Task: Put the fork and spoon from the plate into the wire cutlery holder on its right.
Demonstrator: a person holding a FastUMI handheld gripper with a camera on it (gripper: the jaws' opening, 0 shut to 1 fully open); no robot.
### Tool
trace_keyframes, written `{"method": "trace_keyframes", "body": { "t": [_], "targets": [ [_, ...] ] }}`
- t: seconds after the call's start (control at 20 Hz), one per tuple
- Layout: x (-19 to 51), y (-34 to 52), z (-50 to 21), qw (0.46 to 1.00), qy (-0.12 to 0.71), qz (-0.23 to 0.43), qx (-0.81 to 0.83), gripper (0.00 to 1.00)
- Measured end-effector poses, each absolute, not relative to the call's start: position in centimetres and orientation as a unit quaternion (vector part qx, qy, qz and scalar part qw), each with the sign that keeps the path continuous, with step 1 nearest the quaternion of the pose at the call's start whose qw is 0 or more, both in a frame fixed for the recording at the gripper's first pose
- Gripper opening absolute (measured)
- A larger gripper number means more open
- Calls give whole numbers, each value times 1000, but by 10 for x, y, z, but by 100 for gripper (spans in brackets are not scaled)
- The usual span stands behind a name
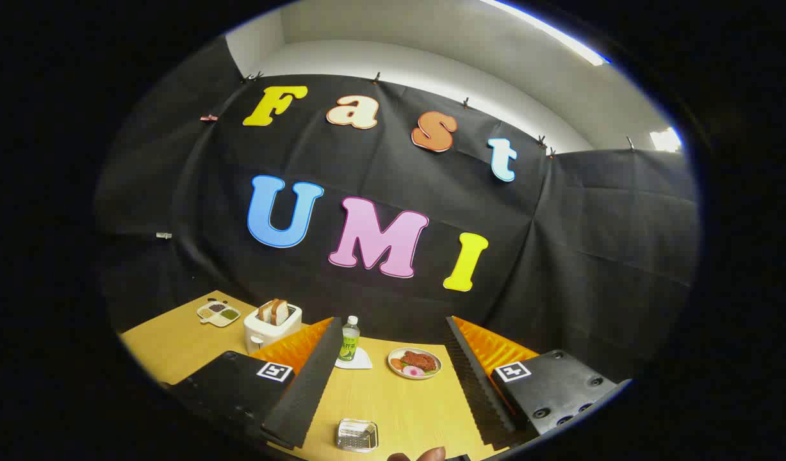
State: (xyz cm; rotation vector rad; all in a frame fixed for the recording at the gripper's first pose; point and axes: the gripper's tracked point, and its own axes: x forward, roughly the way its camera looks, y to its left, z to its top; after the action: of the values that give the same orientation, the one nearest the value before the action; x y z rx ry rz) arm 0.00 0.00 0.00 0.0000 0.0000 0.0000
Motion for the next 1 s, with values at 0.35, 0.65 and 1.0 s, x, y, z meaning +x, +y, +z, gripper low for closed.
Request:
{"method": "trace_keyframes", "body": {
  "t": [0.35, 0.65, 1.0],
  "targets": [
    [-5, -13, -4, 1000, -1, 4, 11, 98],
    [0, -1, -4, 1000, 7, 8, 20, 98],
    [8, 17, -7, 999, 19, 23, 14, 98]
  ]
}}
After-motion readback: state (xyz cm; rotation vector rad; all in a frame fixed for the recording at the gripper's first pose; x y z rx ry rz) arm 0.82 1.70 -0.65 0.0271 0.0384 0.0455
